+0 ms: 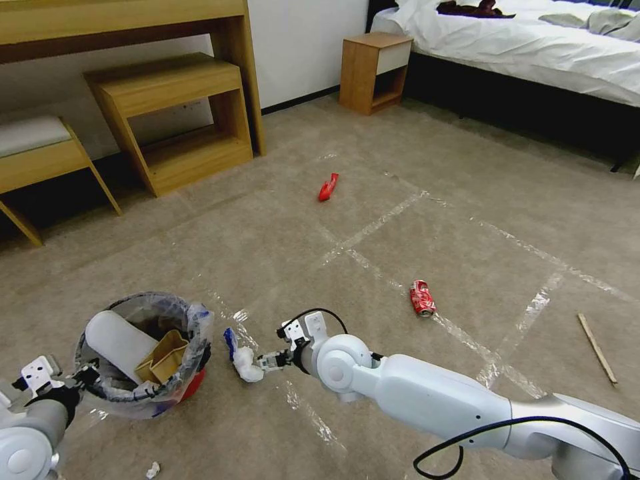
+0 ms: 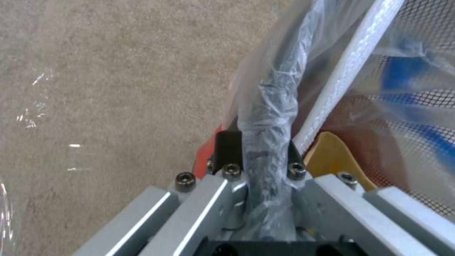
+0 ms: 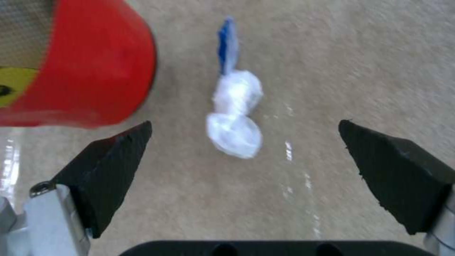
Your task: Pick up the trash bin and place the garbage on the floor into it.
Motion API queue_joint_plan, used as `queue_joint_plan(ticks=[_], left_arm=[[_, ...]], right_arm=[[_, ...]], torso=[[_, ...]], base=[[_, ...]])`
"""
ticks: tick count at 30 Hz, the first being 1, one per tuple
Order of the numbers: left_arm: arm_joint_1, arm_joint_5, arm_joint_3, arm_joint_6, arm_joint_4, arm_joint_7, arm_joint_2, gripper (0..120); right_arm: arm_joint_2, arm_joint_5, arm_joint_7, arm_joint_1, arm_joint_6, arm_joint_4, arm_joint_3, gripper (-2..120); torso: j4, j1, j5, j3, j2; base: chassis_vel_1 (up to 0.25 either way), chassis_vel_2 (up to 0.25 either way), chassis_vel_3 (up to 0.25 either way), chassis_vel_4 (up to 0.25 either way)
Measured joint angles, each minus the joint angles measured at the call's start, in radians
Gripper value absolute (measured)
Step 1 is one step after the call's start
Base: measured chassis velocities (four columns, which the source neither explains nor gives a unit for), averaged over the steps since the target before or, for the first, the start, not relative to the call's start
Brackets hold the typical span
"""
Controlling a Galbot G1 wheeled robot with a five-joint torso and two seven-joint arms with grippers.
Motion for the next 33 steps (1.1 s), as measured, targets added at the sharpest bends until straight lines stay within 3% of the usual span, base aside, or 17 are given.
queue_joint_plan(ticks=[16,33], left_arm=[[0.007,-0.002,-0.005,-0.006,0.001,0.001,0.006,1],[0.017,-0.012,-0.014,-0.007,-0.008,0.003,0.005,1]], right_arm=[[0.112,-0.020,-0.030,0.029,0.018,-0.135,-0.030,100],[0.171,-0.036,-0.072,0.037,0.034,-0.282,-0.039,98]], torso=[[0.0001,0.000,0.0000,0.000,0.000],[0.0000,0.000,0.0001,0.000,0.000]], base=[[0.000,0.000,0.000,0.000],[0.000,0.000,0.000,0.000]])
